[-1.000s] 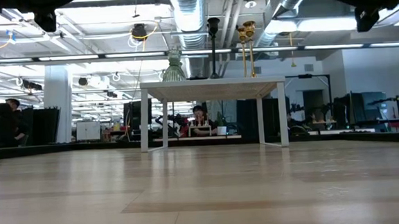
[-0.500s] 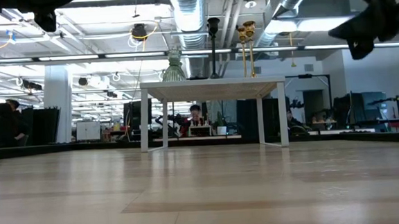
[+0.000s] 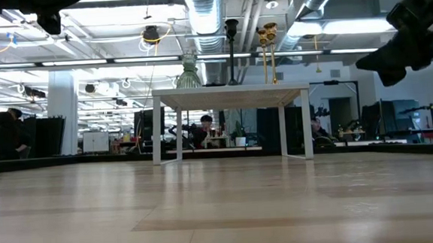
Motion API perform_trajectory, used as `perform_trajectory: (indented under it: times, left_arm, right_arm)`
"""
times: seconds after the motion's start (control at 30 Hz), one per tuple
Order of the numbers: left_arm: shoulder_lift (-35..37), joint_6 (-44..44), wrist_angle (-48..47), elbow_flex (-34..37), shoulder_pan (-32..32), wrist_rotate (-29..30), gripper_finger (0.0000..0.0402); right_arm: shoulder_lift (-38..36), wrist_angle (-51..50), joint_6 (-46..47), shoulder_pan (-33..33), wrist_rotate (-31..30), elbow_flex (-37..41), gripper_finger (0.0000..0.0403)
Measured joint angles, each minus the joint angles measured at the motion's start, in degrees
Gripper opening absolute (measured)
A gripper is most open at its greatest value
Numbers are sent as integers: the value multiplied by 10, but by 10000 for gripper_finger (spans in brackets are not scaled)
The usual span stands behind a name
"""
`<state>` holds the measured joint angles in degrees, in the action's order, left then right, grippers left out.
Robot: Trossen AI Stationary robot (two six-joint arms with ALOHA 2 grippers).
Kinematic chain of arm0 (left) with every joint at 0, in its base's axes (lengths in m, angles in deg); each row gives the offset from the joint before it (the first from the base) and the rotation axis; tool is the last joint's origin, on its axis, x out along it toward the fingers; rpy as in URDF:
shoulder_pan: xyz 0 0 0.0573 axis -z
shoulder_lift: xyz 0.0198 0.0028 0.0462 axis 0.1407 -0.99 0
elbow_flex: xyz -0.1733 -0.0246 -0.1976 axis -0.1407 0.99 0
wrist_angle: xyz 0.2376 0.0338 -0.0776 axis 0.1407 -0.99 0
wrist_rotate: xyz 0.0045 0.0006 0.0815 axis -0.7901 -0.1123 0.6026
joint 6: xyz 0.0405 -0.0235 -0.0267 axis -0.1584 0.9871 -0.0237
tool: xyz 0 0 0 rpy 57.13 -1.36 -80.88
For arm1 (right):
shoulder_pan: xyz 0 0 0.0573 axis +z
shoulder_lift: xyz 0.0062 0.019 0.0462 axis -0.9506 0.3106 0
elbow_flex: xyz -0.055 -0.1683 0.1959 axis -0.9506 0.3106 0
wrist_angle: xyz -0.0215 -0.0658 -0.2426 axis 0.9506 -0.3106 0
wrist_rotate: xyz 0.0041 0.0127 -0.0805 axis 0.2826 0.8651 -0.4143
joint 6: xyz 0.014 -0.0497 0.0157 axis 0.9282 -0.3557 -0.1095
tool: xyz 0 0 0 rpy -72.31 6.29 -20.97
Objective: Pick & Place candle stick holders
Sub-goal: Return to Home Position
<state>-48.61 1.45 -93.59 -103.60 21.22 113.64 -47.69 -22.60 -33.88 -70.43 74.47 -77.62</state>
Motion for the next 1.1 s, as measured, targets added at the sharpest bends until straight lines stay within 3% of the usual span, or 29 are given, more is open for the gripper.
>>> perform_trajectory:
  times: [0.4, 0.57, 0.77, 0.9, 1.1]
  left_arm:
    - [0, 0, 0, 0, 0, 3, 3]
    - [0, 0, 5, 21, 0, 31, 3]
    - [0, 31, 31, 77, 0, -25, 3]
    - [0, 43, 96, 124, 0, -71, 3]
    - [0, 47, 185, 200, 0, -83, 3]
  right_arm:
    - [2, -3, -37, -5, -33, 0, 0]
    - [2, -3, -38, -5, -33, 0, 0]
    - [2, -3, -39, -5, -33, 0, 0]
    - [2, -3, -39, -5, -33, 0, 0]
    - [2, -2, -39, -5, -33, 0, 0]
